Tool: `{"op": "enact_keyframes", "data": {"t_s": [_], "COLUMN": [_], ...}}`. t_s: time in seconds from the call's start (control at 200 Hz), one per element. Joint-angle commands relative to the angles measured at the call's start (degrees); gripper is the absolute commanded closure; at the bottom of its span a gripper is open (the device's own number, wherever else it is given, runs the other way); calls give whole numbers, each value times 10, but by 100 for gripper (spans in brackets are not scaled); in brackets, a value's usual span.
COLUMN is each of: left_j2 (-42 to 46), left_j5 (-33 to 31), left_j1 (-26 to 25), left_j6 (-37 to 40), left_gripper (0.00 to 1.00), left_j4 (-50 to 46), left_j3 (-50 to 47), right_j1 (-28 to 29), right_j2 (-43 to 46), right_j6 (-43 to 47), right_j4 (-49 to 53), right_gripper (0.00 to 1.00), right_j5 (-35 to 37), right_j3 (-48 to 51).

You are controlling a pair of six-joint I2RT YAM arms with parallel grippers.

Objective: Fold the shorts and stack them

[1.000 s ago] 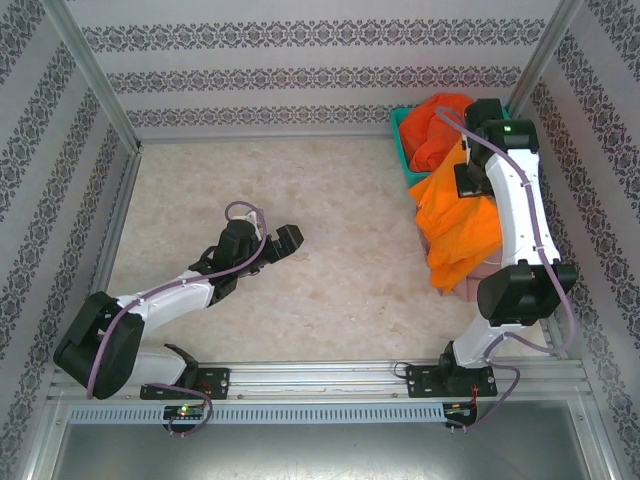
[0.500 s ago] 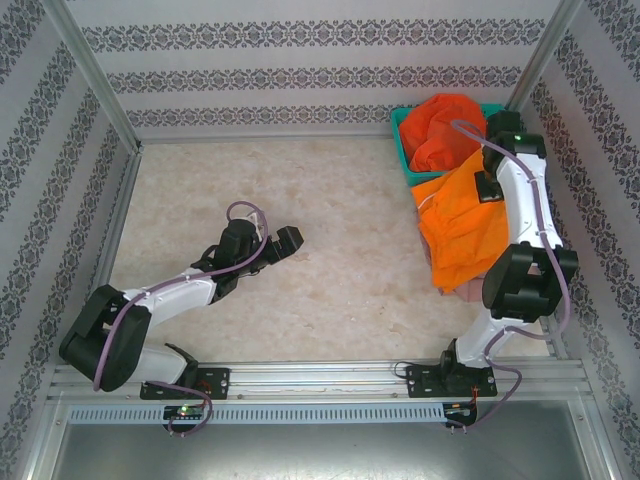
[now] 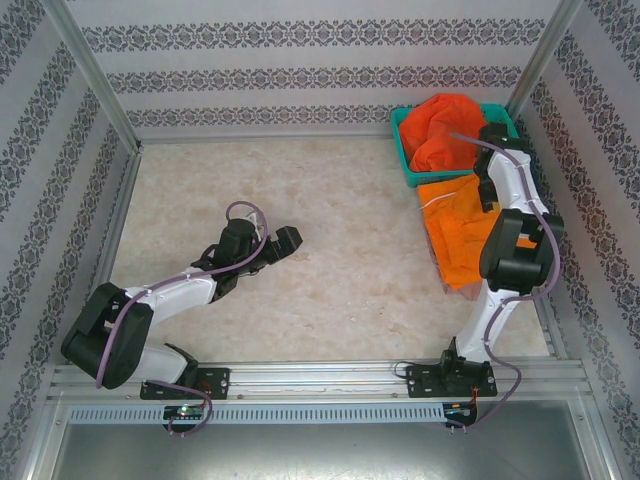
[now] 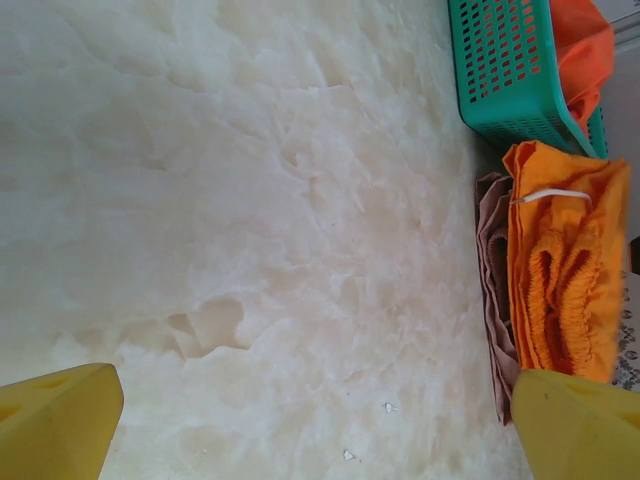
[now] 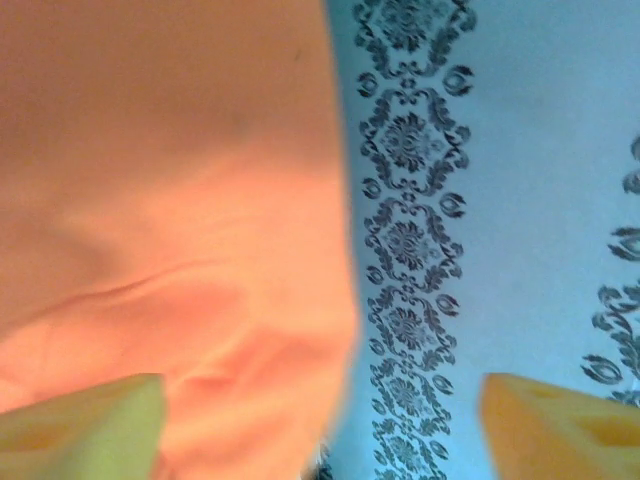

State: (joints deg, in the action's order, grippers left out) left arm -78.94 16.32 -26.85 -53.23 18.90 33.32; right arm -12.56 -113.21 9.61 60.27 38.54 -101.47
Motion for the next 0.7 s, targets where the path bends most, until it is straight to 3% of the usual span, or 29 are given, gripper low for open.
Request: {"op": "enact_keyframes", "data": {"t_s": [0.0, 0.175, 0.245, 0.495, 0.699], "left_j2": [1, 7, 6, 11, 22], "left_j5": [5, 0, 2, 2, -1], "left_j1": [7, 8, 8, 8, 8], "left_j6": [-7, -6, -6, -12, -12], "left_gripper": [0, 0, 0, 0, 0], "left_j4": [27, 23, 20, 17, 8], "left_j3": [2, 3, 6, 5, 0], "right_j1": [-10, -8, -6, -12, -17], "right_j2": [8, 70, 70, -22, -77], "right_j6": [-60, -123, -145, -178, -213], "right_j4": [31, 21, 21, 22, -21], "right_gripper": [3, 2, 2, 2, 2], "right_j5": [4, -236, -297, -390, -485], "right_j3": [-54, -55, -59, -89, -54]}}
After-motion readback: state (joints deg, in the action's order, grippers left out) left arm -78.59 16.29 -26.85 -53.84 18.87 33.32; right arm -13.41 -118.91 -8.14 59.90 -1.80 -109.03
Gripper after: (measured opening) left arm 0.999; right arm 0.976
